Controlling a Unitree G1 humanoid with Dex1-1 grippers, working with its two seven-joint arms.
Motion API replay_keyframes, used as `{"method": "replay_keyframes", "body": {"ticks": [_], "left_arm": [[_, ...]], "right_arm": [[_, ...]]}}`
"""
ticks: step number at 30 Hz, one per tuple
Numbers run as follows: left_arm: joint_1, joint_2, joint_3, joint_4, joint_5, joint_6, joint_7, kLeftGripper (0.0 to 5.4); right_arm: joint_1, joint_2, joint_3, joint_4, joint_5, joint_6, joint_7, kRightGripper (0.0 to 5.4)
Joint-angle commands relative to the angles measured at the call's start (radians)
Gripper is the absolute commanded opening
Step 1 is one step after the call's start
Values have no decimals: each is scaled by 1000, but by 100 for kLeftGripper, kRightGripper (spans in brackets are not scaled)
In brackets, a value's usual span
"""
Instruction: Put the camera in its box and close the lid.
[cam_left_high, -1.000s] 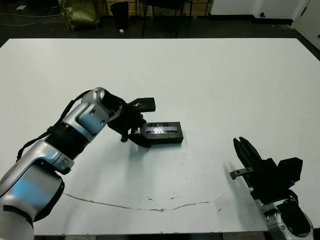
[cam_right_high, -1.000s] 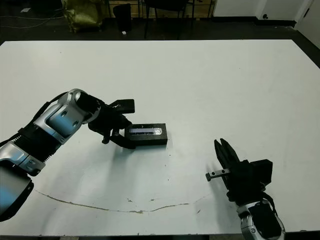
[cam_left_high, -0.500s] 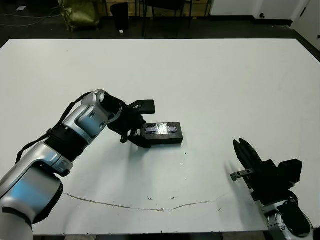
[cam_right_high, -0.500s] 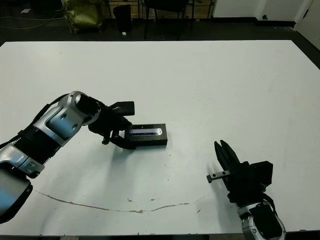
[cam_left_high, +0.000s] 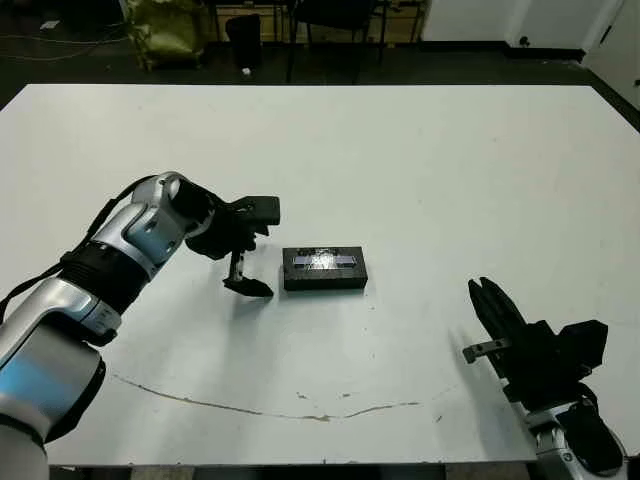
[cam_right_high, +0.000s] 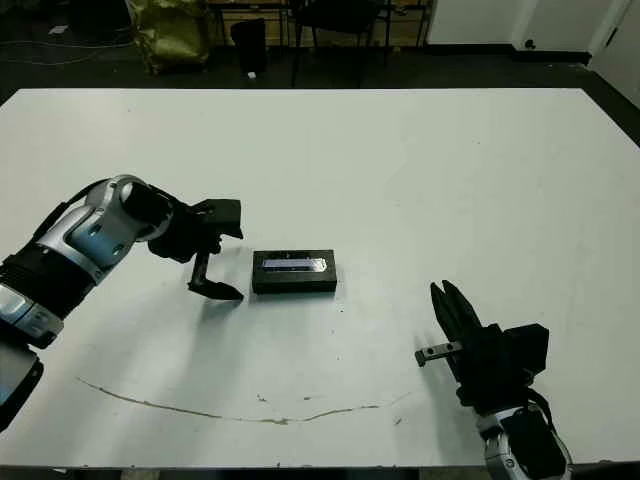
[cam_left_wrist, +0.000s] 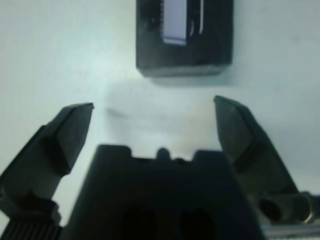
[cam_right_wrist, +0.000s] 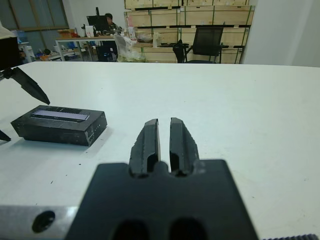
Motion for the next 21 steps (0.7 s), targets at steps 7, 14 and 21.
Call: {"method": "replay_keyframes", "body": {"ticks": [7, 14, 21], "left_arm": [[182, 98, -4, 22, 52, 57, -24, 538], [341, 109, 366, -442, -51, 281, 300, 478], [538, -139, 595, -867, -211, 313, 652, 302]], "right_arm": [[10, -2, -5, 23, 0, -12, 3, 0], [8, -4, -4, 20, 6, -5, 3, 0], [4, -7, 3, 7, -8, 12, -9, 0]]}}
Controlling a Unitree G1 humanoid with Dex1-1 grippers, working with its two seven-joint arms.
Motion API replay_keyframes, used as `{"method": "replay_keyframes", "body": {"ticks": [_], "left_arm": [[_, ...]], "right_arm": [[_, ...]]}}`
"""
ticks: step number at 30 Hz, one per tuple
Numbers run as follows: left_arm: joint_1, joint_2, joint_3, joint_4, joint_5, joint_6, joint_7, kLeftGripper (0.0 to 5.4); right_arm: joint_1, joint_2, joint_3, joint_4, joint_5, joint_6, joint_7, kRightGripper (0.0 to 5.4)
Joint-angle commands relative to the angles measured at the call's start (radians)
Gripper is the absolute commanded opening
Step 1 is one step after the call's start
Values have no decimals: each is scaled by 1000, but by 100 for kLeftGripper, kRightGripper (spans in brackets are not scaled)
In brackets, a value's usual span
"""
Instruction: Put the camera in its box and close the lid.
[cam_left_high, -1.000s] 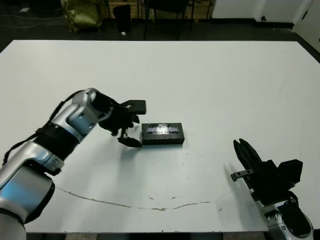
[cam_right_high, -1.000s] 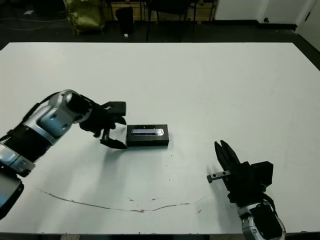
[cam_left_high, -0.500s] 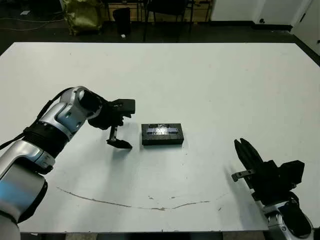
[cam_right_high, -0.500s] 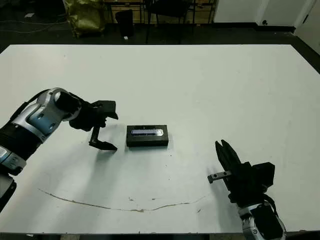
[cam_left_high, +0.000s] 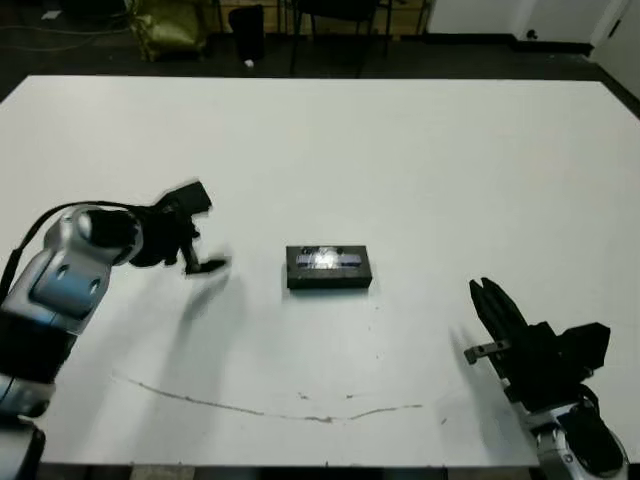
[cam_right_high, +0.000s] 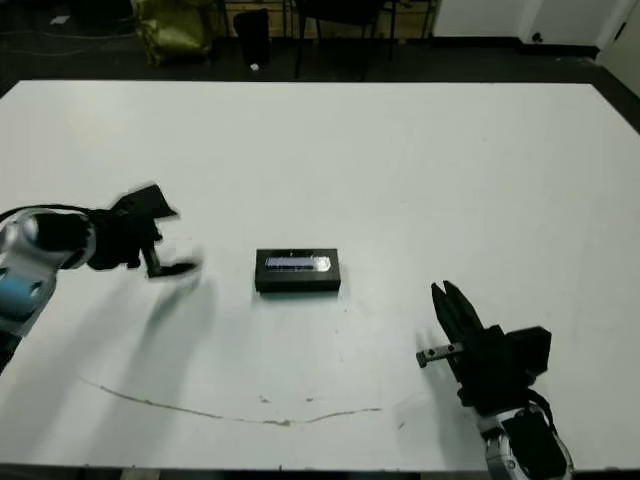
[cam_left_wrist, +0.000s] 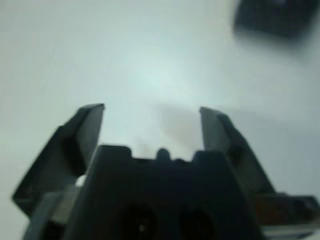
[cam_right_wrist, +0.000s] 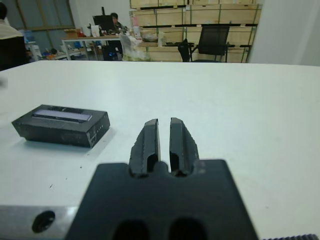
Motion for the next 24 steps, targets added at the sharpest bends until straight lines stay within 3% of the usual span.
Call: {"method": "replay_keyframes", "body": {"ticks": [1, 5, 12, 17, 24], "left_arm": [[108, -145, 39, -146, -48, 1, 161, 280], [218, -321, -19, -273, -20, -32, 379, 183], [304, -465, -151, -279, 33, -130, 556, 11], [317, -510, -228, -158, 84, -207, 623, 3], [291, -543, -276, 1, 131, -230, 672, 3]], "right_arm": [[12, -6, 2, -12, -13, 41, -17, 0], [13, -7, 2, -27, -7, 59, -19, 0], [14, -5, 9, -39, -10, 75, -29, 0], [16, -8, 11, -54, -11, 95, -37, 0], [19, -12, 9, -59, -12, 98, -37, 0]]}}
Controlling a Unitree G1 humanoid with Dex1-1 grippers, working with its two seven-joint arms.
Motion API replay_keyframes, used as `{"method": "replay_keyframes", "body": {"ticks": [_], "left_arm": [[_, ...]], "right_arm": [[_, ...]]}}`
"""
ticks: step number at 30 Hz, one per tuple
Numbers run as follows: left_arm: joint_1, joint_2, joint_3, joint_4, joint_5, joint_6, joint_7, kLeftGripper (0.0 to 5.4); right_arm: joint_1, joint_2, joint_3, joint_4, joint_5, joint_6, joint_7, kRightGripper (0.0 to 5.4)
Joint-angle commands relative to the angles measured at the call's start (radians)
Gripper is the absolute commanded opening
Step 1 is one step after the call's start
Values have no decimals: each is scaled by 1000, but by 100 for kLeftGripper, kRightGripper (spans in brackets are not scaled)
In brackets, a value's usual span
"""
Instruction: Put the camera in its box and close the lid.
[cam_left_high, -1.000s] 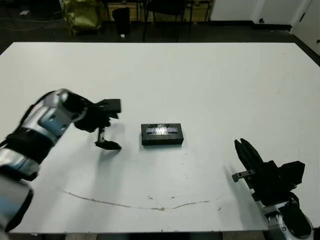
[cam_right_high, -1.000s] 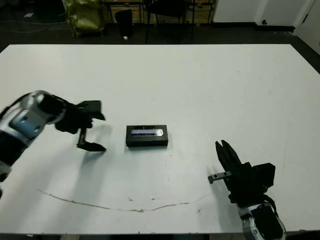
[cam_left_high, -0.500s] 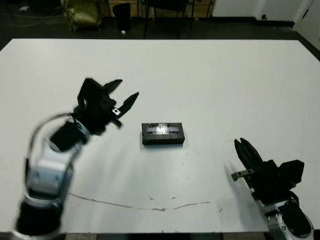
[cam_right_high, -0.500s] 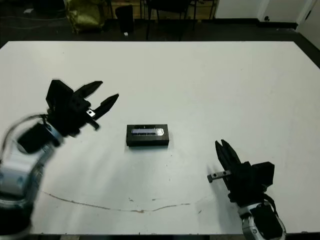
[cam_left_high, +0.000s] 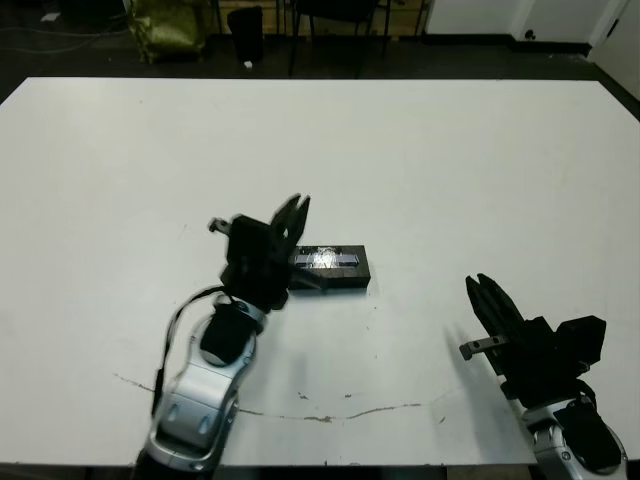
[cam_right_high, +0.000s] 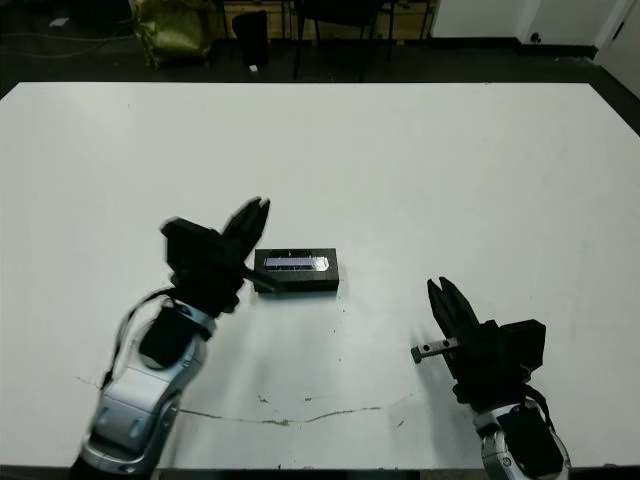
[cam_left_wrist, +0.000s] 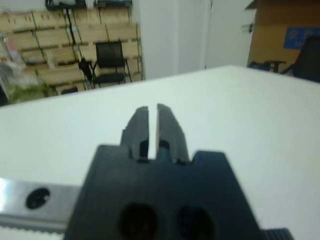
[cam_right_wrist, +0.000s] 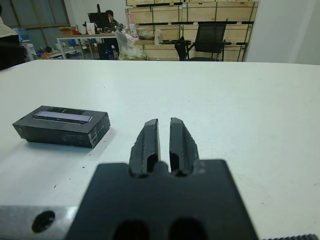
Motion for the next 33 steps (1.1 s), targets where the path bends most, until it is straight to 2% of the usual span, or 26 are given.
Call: {"method": "replay_keyframes", "body": {"ticks": [1, 7, 14, 25, 33], "left_arm": [[-13, 1, -19, 74, 37, 11, 14, 3], [-51, -17, -24, 166, 44, 52, 11, 3], [-141, -38, 7, 220, -10, 313, -38, 3], [-206, 31, -16, 207, -29, 595, -144, 3], [-206, 55, -19, 183, -53, 655, -173, 3]], "right_arm": [[13, -8, -5, -2, -3, 33, -7, 0], [18, -5, -3, -6, -4, 33, -11, 0], [30, -6, 3, -34, -14, 53, -23, 0], [39, -1, 18, -43, -12, 53, -22, 0], [38, 4, 23, -28, -13, 37, -18, 0]]}}
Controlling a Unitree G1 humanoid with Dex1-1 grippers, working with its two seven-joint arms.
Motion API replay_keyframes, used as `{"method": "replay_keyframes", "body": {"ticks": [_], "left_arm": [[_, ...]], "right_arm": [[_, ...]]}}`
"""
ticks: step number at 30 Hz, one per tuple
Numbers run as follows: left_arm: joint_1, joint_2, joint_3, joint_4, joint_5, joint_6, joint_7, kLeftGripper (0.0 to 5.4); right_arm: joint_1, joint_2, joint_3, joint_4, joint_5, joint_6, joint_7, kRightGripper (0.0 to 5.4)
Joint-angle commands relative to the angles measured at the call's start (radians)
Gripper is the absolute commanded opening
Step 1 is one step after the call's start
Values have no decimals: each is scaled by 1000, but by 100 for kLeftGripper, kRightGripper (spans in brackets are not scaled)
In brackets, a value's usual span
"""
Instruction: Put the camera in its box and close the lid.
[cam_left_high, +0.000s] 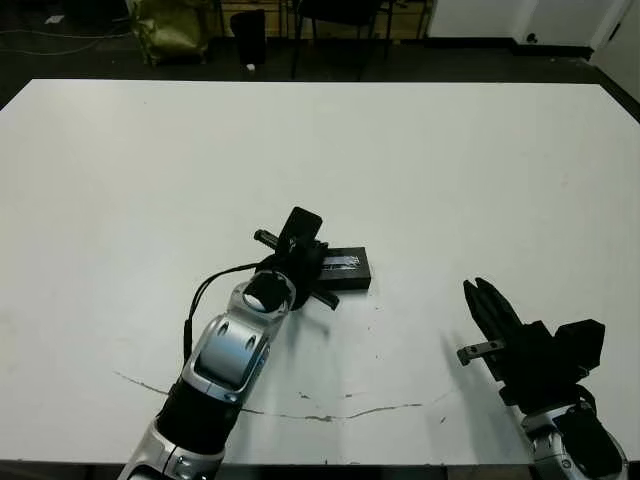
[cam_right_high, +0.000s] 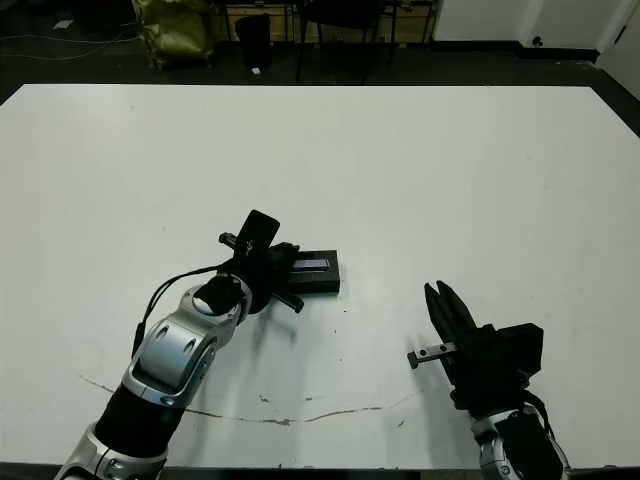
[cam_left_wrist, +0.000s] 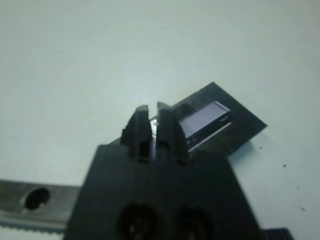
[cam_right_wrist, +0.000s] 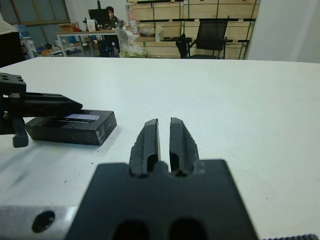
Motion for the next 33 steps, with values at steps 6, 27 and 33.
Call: {"method": "replay_keyframes", "body": {"ticks": [6, 27, 33], "left_arm": [[99, 24, 12, -73, -43, 52, -10, 3], [353, 46, 484, -444, -332, -492, 49, 3], [441, 50, 497, -400, -252, -668, 97, 3]], "right_arm": [[14, 3, 0, 6, -1, 20, -5, 0], [-130, 21, -10, 56, -8, -16, -19, 0], [-225, 35, -11, 140, -29, -81, -25, 0]]}}
